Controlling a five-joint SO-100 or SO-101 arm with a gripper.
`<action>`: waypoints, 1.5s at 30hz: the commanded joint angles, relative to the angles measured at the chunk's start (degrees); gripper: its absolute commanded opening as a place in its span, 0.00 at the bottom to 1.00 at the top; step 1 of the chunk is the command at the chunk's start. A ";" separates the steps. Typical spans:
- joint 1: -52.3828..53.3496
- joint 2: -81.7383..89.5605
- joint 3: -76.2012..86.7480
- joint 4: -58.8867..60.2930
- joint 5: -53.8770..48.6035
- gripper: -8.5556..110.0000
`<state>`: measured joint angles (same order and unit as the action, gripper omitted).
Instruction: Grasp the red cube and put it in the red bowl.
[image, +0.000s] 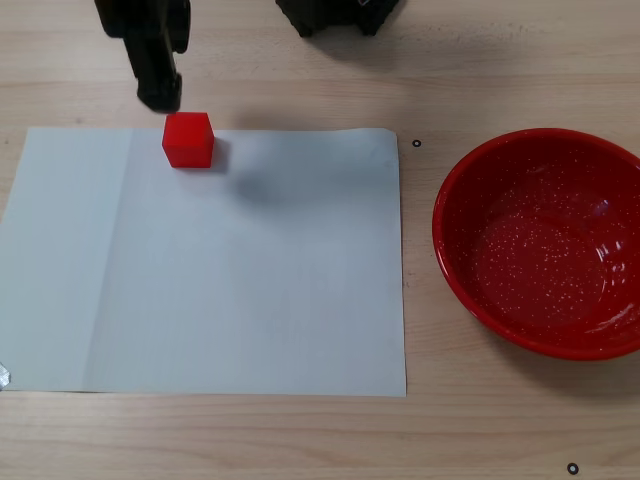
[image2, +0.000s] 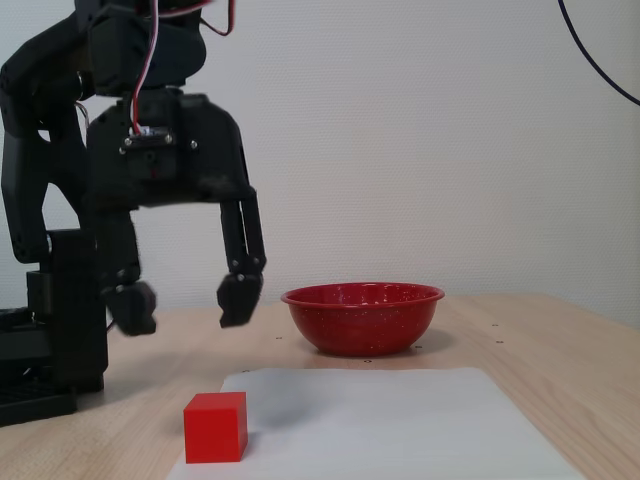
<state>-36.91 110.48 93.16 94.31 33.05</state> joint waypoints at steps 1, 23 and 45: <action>-0.44 1.23 -1.23 -1.85 0.97 0.36; 3.25 -1.85 10.90 -19.42 -2.72 0.47; 3.60 -4.75 14.15 -24.08 -2.72 0.41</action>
<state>-33.57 104.24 109.60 71.46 30.15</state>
